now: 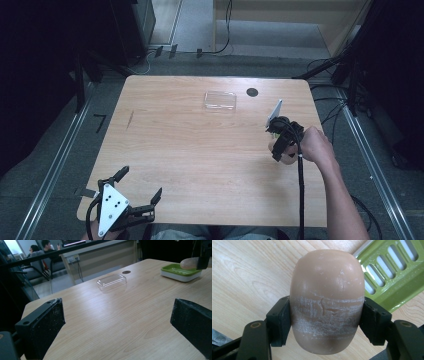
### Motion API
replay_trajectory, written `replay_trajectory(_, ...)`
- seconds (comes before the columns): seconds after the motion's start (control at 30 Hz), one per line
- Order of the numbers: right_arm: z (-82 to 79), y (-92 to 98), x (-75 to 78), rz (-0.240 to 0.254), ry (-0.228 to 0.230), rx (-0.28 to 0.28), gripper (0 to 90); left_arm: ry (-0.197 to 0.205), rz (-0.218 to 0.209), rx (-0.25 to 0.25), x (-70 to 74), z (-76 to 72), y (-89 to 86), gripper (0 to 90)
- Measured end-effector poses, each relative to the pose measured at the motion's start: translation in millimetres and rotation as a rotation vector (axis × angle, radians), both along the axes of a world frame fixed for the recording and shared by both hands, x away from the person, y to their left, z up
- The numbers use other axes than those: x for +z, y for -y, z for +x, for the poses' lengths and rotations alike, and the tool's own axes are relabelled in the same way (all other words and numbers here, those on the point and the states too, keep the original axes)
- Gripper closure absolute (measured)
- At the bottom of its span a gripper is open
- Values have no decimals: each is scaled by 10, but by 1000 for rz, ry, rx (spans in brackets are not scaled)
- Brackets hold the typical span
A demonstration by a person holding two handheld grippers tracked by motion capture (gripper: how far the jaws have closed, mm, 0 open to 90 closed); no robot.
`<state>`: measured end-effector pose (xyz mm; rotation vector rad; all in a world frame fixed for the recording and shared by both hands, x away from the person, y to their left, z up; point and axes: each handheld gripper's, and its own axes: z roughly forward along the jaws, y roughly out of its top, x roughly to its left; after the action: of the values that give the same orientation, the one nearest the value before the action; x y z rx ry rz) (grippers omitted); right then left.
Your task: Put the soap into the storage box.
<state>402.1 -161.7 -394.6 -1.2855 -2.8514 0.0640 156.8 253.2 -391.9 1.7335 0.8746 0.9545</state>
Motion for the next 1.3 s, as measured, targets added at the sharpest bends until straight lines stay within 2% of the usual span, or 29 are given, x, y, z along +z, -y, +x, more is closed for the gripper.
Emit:
replay_trajectory(0.63, 142, 147, -13, 25, 7, -46, 334, -2, 1, 0, -1, 2, -1, 0)
replay_trajectory(1.3, 256, 272, -54, 25, 20, -96, 334, -4, 1, 1, -1, 3, -2, 0)
